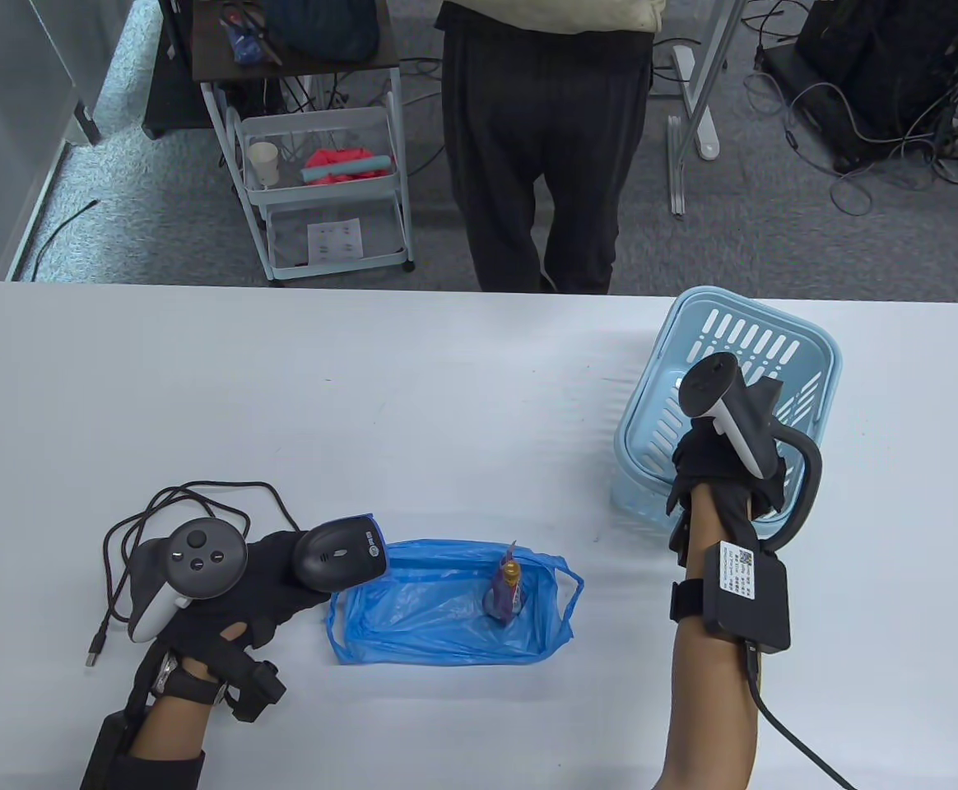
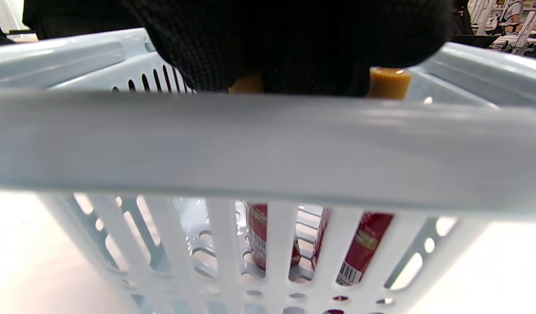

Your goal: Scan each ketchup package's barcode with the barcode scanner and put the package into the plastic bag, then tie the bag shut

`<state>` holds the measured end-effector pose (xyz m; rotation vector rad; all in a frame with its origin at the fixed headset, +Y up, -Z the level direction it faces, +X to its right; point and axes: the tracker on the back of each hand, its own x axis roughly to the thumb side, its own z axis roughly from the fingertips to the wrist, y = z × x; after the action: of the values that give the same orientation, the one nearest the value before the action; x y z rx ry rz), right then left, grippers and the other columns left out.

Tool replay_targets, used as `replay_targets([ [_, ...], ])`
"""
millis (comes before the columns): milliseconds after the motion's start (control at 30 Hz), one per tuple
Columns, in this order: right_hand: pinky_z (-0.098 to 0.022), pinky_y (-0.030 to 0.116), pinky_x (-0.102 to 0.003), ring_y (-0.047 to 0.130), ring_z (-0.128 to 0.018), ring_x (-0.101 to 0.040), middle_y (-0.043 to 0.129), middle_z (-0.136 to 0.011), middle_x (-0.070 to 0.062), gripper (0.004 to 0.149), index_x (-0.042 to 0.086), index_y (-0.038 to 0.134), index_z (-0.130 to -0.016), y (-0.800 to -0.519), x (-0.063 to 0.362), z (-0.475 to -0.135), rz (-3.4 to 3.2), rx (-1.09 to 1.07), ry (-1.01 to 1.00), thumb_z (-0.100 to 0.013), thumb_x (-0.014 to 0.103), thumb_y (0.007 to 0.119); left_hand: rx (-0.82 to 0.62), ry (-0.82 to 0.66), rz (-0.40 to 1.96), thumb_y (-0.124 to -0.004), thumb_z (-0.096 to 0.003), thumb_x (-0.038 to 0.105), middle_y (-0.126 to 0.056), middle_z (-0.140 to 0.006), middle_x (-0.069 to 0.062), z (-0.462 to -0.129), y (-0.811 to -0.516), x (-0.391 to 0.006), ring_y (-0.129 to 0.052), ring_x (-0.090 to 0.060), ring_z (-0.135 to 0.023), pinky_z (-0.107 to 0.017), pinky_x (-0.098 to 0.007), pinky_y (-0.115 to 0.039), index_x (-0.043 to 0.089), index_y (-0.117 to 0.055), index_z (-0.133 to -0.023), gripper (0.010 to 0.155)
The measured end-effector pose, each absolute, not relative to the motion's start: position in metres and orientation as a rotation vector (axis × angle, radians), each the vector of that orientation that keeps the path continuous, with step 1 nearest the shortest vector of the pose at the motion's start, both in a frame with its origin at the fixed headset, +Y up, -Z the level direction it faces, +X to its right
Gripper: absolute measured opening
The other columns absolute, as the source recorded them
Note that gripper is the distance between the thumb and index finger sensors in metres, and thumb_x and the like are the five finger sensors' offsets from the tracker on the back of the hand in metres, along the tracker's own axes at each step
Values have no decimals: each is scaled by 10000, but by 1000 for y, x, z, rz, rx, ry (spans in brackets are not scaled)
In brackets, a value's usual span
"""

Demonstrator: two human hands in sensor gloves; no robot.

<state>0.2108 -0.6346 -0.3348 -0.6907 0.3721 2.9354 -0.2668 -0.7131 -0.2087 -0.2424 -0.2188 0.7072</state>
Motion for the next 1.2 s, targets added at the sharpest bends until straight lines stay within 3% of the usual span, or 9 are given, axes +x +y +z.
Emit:
replay_targets([
  [433, -360, 802, -395, 911, -550, -309, 862, -894, -157, 469, 151, 736, -967, -641, 204, -339, 2964, -723, 404, -513, 226, 831, -242, -215, 717, -900, -428, 438, -843, -903, 24, -209, -713, -268, -945, -295, -745, -645, -531, -740, 293, -814, -913, 514],
  [833, -329, 818, -377, 928, -510, -285, 895, -833, -172, 443, 106, 769, -925, -641, 208, -335, 3023, -762, 240, -497, 198, 838, -241, -214, 722, -900, -427, 438, -843, -902, 26, -209, -713, -269, -946, -295, -745, -645, -531, -740, 294, -813, -913, 514],
  [1200, -317, 816, -377, 928, -495, -282, 899, -814, -179, 440, 88, 771, -917, -620, 207, -322, 2963, -711, 137, -498, 205, 834, -241, -211, 729, -900, -427, 437, -843, -902, 25, -209, -715, -270, -946, -295, -744, -644, -531, -741, 293, -814, -913, 514],
])
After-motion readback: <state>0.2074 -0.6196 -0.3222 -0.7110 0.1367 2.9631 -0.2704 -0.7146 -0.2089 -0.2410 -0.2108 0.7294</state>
